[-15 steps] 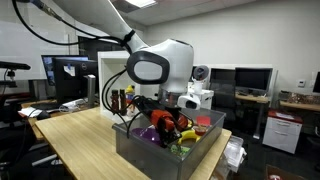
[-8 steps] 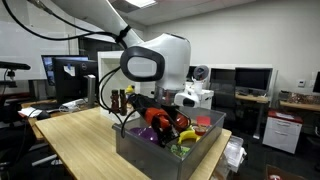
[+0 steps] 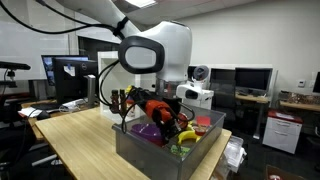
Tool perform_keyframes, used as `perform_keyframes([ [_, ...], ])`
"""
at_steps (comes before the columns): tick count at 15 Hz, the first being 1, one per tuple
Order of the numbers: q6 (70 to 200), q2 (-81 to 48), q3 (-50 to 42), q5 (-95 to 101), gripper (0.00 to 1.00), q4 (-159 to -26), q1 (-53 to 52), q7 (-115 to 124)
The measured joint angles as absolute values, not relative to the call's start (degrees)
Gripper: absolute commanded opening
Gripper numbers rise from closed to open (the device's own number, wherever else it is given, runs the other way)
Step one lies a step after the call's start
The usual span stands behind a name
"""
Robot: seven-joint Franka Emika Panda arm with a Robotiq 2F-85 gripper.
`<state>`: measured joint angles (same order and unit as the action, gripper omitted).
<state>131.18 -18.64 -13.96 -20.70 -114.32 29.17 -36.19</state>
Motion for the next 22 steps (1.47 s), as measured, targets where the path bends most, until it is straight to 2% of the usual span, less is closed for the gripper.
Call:
perform_keyframes([
  [20, 134.07, -12.31, -15.49, -20.77, 0.03, -119.76, 29.07, -36.19],
  [21, 134.12, -12.11, -15.66, -20.77, 0.11, -119.88, 29.07, -36.19],
  [22, 134.23, -11.88, -15.84, -20.8, 0.11, -120.04, 29.07, -36.19],
])
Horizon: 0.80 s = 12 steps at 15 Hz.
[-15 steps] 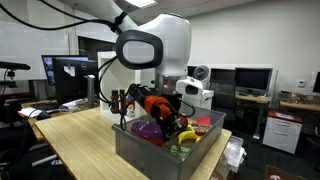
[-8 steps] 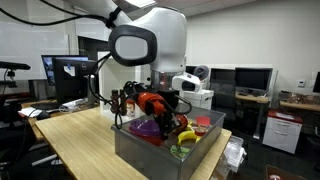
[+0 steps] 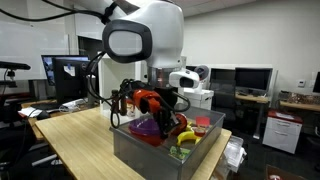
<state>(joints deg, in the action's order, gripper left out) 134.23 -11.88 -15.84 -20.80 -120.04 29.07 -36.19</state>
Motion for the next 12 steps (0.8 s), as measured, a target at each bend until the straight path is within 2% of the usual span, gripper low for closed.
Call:
perform_keyframes([
  [12, 134.44, -11.37, -16.16, -20.82, 0.11, -120.43, 29.07, -36.19],
])
